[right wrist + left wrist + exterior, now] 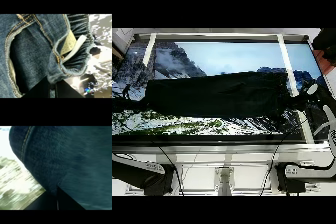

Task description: Fold the clothes and pants, and hang the long-sleeved shirts on hangers.

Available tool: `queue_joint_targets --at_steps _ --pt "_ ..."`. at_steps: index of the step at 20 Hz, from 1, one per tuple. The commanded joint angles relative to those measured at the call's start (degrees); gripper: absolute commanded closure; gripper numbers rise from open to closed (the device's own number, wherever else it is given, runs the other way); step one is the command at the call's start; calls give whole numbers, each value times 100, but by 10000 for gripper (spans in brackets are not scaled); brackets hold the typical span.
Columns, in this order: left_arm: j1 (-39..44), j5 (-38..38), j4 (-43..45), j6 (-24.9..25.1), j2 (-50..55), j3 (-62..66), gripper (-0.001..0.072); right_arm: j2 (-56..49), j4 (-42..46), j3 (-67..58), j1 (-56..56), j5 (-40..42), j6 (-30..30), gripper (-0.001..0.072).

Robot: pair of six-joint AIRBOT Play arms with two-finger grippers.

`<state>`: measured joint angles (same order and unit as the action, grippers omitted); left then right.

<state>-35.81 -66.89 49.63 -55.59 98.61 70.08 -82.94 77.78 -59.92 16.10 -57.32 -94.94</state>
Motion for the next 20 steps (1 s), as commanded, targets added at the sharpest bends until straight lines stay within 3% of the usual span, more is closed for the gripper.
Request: queue_joint_targets --at_steps 1,5,6,9,11,13,14,20 --pt "50 -59 -304 -52 -286 11 684 2 -2 -4 -7 -39 7 686" --pt "168 -275 2728 -1226 -1617 13 683 2 -2 -4 -7 -173 7 686" --pt "229 -269 3200 -1537 -1932 13 683 2 -2 -4 -7 -232 7 686" --pt "612 -962 4037 -1670 -2358 13 680 4 20 -4 -7 -562 72 686" --pt "789 -1576 4166 -1729 -2205 4 649 7 28 -7 -7 -719 144 686" --pt "826 -2013 4168 -1733 -1893 4 451 11 44 -7 -7 -844 190 686" --pt "813 -2111 4170 -1779 -1731 4 419 11 46 -7 -4 -907 260 686" --pt "284 -1325 4177 -1882 -1469 4 419 186 496 -7 -4 -1150 326 687"
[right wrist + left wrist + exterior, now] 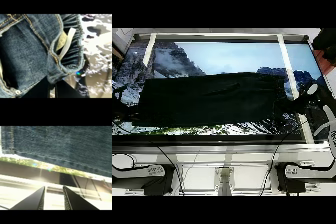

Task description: Fold the clothes and pants, and hang the long-sleeved shirts on hangers.

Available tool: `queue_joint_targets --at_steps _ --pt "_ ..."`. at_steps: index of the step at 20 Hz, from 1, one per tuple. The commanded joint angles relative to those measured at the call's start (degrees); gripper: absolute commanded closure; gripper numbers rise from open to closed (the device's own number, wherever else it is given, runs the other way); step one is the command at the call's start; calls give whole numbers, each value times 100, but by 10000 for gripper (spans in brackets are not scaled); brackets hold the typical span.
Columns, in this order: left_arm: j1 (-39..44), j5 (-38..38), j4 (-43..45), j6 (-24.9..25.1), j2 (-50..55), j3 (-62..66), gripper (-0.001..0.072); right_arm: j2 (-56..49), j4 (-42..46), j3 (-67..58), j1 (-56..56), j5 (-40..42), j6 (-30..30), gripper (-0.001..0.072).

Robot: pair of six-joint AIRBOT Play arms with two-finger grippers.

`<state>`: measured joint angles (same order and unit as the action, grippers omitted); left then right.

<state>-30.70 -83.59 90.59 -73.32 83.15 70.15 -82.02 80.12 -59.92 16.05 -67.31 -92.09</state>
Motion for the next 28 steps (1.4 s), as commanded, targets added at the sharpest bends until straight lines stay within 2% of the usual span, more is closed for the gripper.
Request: queue_joint_targets --at_steps 1,4,7,10,11,15,17,21,22,23,24,25,26,28 --pt "-356 433 76 -107 85 -2 419 157 315 -4 0 -192 44 687" --pt "-737 713 70 -105 87 -7 405 286 376 -7 4 -227 42 687" --pt "-957 1060 -22 -31 90 -138 405 398 295 -17 4 -616 162 688" --pt "-1008 1049 -42 197 81 -186 405 734 833 -155 42 -1950 437 688" --pt "-1014 1047 -83 197 81 -188 405 953 1086 -162 125 -2122 435 689" --pt "-1012 916 -326 221 81 -188 405 1897 1298 -136 1043 -2496 551 690" --pt "-1010 844 -442 221 81 -186 405 1987 1362 24 1530 -2710 680 689" --pt "-1008 743 -575 221 76 -186 405 1982 1368 601 1873 -2535 907 686" --pt "-1010 745 -675 240 76 -186 405 1982 1370 702 1873 -2490 966 665" --pt "-1010 748 -846 372 76 -186 405 1982 1373 748 1873 -2452 984 540" --pt "-1008 763 -1043 494 76 -184 405 1976 1375 734 1873 -2435 1043 365" --pt "-1008 824 -1322 632 76 -181 405 1976 1408 702 1873 -2385 1091 258" --pt "-1005 918 -1593 713 76 -181 405 1974 1451 636 1873 -2291 1088 230" --pt "-911 1189 -2009 734 92 -133 404 1976 1392 396 1871 -1963 1078 230"
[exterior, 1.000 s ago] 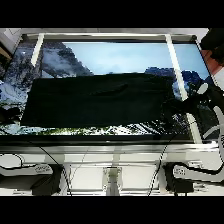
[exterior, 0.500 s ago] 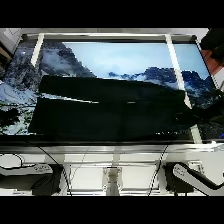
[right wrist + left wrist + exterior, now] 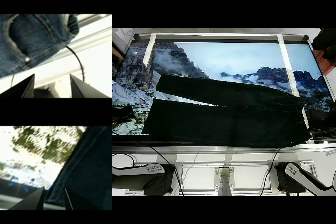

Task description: Fold the clothes and pants, and hang the long-sleeved shirts on hangers.

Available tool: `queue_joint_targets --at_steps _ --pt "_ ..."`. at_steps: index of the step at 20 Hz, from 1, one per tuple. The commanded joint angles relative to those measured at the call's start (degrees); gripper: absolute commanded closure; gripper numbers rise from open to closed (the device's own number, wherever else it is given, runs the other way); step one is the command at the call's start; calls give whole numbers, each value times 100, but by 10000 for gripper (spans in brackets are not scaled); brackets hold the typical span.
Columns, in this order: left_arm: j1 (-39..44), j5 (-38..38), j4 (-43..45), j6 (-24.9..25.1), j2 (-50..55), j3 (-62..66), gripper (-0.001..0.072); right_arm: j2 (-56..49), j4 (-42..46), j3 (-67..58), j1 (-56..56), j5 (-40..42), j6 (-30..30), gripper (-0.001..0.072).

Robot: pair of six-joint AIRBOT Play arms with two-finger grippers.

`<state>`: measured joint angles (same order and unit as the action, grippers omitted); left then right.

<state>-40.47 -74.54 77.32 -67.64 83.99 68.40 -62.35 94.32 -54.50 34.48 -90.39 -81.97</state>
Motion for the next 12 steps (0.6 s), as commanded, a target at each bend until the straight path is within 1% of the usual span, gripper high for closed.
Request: queue_joint_targets --at_steps 1,3,4,6,9,12 --pt "170 415 -769 164 39 122 405 7 -105 -313 28 540 57 230" --pt "553 680 -800 160 188 514 404 4 -216 -632 28 1001 20 230" --pt "769 857 -798 55 308 787 405 2 -332 -726 28 1342 -46 231" --pt "1244 1215 -802 -400 715 1515 404 -129 -741 -793 24 1941 -120 231" --pt "1716 1246 -914 -951 1690 2798 404 -730 -1550 -798 24 2343 -133 231" --pt "1965 1246 -901 -1274 2575 3713 404 -1381 -2339 -798 24 2647 -146 231"
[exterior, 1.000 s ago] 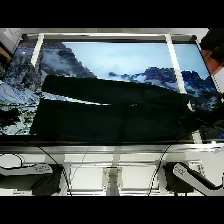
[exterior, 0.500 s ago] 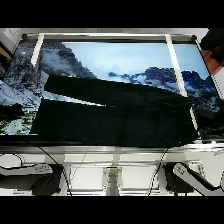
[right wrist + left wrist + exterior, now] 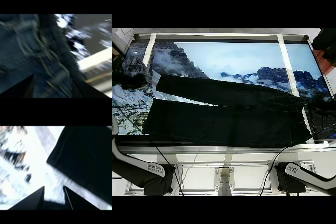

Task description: Fold the clothes and pants, and hang the long-sleeved shirts on hangers.

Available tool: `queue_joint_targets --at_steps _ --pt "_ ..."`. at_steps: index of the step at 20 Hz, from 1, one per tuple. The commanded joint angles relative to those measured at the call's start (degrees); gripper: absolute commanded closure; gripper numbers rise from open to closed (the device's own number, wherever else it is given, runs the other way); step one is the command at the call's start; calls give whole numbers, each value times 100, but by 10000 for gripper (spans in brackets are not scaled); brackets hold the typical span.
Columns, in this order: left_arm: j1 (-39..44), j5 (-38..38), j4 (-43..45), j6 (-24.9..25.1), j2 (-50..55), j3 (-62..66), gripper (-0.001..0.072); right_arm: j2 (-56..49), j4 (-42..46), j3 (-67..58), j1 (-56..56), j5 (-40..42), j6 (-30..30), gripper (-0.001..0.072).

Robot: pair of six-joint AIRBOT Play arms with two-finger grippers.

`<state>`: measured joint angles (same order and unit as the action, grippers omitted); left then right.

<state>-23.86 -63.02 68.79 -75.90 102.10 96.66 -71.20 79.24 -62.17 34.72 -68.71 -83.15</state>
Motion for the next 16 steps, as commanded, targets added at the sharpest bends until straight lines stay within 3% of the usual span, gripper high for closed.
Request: queue_joint_targets --at_steps 1,3,4,10,13,15,16 --pt "313 94 -24 -605 984 1045 403 -638 -949 -33 0 586 -28 231" --pt "269 94 -28 -774 1257 1119 367 -778 -1014 -33 0 734 -26 231" --pt "238 94 -31 -796 1364 1119 269 -800 -1016 -33 0 772 -26 231" --pt "236 81 -210 -535 1687 1119 275 -802 -1014 -31 0 833 -11 232" --pt "240 72 -728 -251 1746 1119 325 -802 -1014 -31 0 831 -11 232" --pt "269 20 -890 -251 1810 1119 399 -802 -1027 -31 0 822 -13 232" --pt "269 -70 -887 -227 1816 1119 564 -802 -1038 -31 0 815 -13 233"
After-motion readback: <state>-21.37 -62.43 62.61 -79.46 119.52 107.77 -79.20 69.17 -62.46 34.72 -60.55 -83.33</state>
